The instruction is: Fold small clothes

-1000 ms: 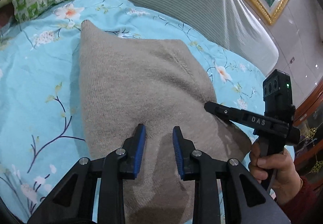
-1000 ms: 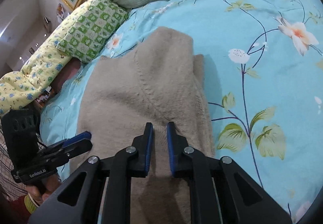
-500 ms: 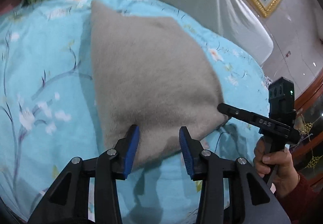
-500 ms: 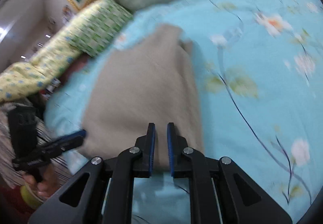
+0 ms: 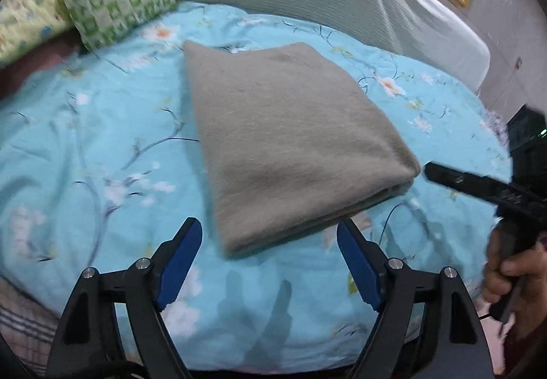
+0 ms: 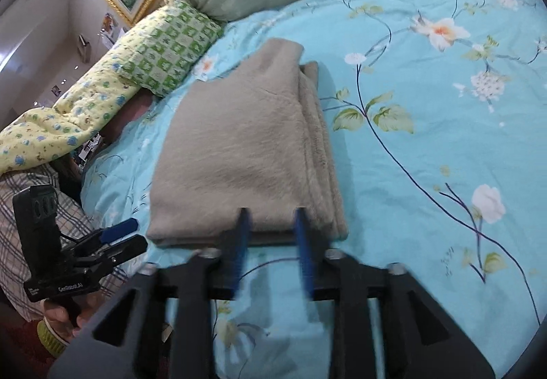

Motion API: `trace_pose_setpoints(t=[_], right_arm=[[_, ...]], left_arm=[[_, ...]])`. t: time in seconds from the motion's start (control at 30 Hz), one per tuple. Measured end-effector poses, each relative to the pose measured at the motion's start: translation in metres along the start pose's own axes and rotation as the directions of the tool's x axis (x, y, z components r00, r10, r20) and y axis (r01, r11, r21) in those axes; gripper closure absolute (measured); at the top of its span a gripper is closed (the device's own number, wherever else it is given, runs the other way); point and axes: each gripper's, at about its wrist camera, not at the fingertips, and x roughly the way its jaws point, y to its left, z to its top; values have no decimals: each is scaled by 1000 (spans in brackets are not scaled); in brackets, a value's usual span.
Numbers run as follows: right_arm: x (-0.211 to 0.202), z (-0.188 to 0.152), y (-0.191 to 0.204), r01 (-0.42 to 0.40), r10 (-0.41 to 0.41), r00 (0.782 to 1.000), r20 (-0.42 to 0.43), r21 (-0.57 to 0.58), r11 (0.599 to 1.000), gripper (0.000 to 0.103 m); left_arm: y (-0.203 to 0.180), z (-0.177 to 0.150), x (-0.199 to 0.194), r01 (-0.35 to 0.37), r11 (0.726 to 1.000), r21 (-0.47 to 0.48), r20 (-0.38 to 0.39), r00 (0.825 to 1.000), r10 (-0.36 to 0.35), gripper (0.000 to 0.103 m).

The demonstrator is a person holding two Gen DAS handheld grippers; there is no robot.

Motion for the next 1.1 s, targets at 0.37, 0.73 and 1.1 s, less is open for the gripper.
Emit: trace_pose_setpoints(t=[0.37,0.73,1.1], right_arm=[[-28,-43,27,23,-21,999,28,-70,997,38],[-32,-72,37,88,-86,996,20,-125,988,27],[-34,-57,59,142,-130,989,65,-223,964,19]], left_arm=[[1,-49,-21,-76,996,54,-29,997,78,16],[13,-62,-26,-118,992,40,-31,992,119,16],[2,-20,-35,-183,979,87,50,983,179,8]])
